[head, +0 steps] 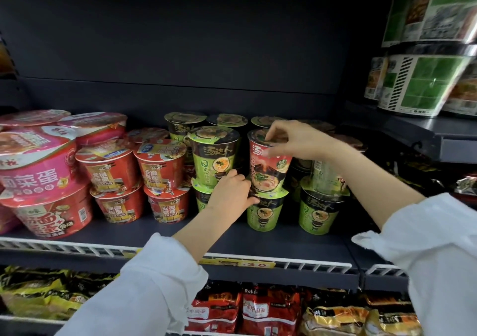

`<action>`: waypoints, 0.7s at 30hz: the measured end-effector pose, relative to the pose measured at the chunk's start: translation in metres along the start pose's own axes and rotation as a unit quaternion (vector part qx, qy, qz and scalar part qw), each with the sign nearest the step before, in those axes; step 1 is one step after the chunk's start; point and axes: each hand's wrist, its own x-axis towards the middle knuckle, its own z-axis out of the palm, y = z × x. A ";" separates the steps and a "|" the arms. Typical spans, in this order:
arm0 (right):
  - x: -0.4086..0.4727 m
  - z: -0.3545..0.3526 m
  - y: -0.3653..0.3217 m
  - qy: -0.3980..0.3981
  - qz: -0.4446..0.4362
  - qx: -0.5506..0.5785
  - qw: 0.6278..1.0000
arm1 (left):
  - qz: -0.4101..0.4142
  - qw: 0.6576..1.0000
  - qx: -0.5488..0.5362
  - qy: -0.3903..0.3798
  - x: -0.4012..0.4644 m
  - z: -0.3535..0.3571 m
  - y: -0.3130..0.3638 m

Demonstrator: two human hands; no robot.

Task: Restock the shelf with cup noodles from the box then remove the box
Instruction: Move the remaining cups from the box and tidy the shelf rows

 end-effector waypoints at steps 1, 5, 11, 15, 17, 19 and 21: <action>0.001 0.008 -0.004 0.034 0.000 -0.058 0.998 | -0.001 1.000 0.001 -0.001 0.000 -0.001 0.001; 0.000 0.028 -0.009 0.078 -0.031 -0.125 0.989 | -0.008 1.000 -0.007 -0.005 0.002 -0.001 0.001; -0.021 0.006 0.006 0.007 -0.004 -0.019 1.000 | -0.017 0.998 -0.051 -0.008 0.002 -0.003 0.005; -0.020 0.019 0.005 0.029 -0.001 -0.034 0.999 | -0.025 0.998 -0.052 -0.012 -0.004 -0.004 0.007; -0.028 0.031 0.001 0.075 -0.009 -0.043 0.996 | -0.031 0.997 -0.065 -0.018 -0.009 -0.002 0.007; -0.044 0.040 0.001 0.156 -0.007 -0.013 0.988 | -0.031 0.996 -0.080 -0.021 -0.016 -0.001 0.009; -0.064 0.046 0.009 0.230 0.007 -0.001 0.973 | -0.040 0.995 -0.095 -0.007 -0.024 -0.002 0.014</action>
